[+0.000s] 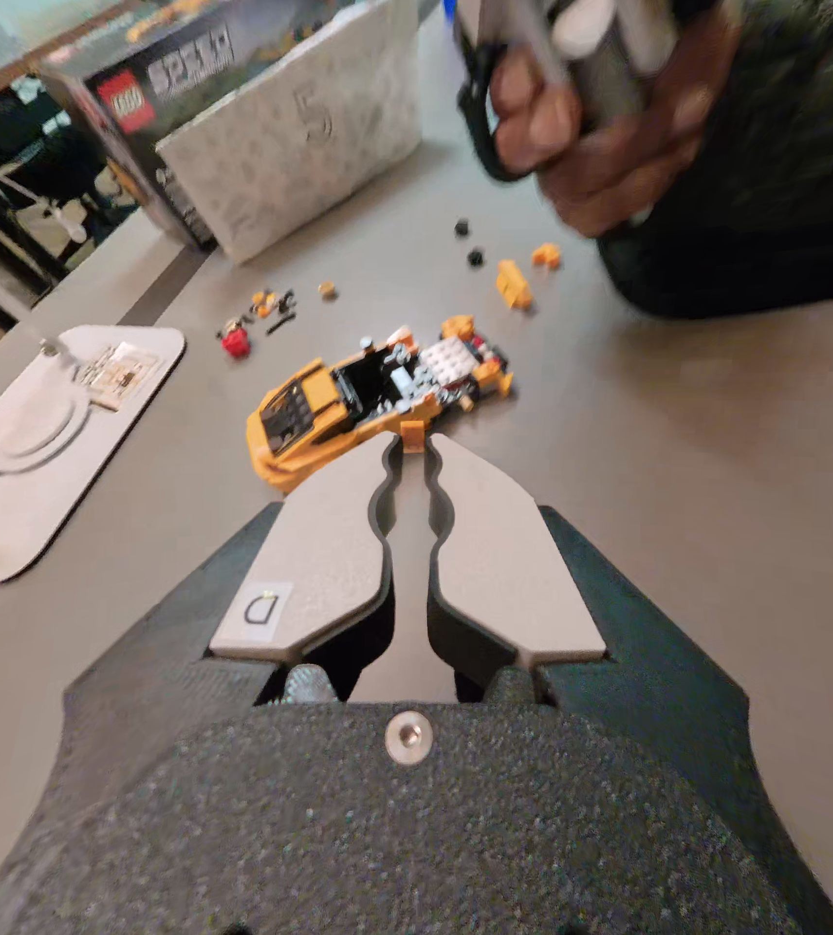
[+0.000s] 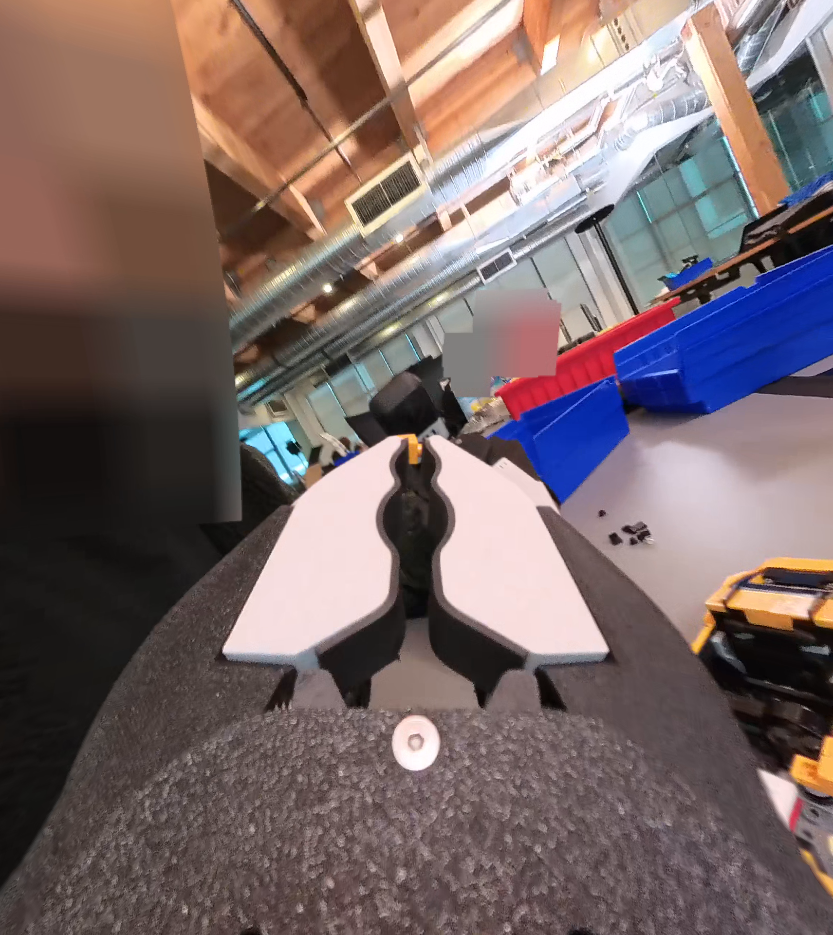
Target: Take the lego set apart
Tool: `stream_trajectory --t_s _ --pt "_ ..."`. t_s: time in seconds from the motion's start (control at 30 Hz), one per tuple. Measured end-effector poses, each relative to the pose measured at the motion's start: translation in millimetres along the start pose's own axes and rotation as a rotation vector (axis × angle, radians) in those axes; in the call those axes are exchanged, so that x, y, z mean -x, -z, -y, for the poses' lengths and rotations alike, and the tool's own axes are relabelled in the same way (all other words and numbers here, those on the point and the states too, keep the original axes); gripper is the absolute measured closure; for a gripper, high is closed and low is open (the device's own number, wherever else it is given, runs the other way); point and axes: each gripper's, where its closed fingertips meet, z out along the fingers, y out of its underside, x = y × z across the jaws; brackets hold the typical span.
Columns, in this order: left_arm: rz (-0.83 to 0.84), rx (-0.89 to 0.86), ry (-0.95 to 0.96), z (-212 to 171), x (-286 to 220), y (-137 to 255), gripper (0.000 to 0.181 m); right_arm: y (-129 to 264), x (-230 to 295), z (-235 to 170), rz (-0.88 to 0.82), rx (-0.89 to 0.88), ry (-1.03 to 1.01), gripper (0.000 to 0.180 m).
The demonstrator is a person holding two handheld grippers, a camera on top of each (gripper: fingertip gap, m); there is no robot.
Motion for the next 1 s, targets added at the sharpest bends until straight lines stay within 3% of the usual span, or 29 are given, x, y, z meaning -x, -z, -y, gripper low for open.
stream_trajectory --t_s 0.3,0.57,0.83,1.0 --pt "0.033 0.167 -0.085 -40 23 16 0.173 0 -4 -2 -0.006 0.006 -0.033 0.175" --pt "0.15 0.492 -0.133 -105 56 54 0.173 -1 -6 -7 -0.007 0.035 -0.049 0.175" --pt "0.296 0.709 0.051 -153 87 97 0.167 -2 -10 -14 -0.017 0.067 -0.072 0.175" --pt "0.321 0.681 0.068 -152 92 95 0.154 -3 -12 -17 -0.026 0.084 -0.077 0.175"
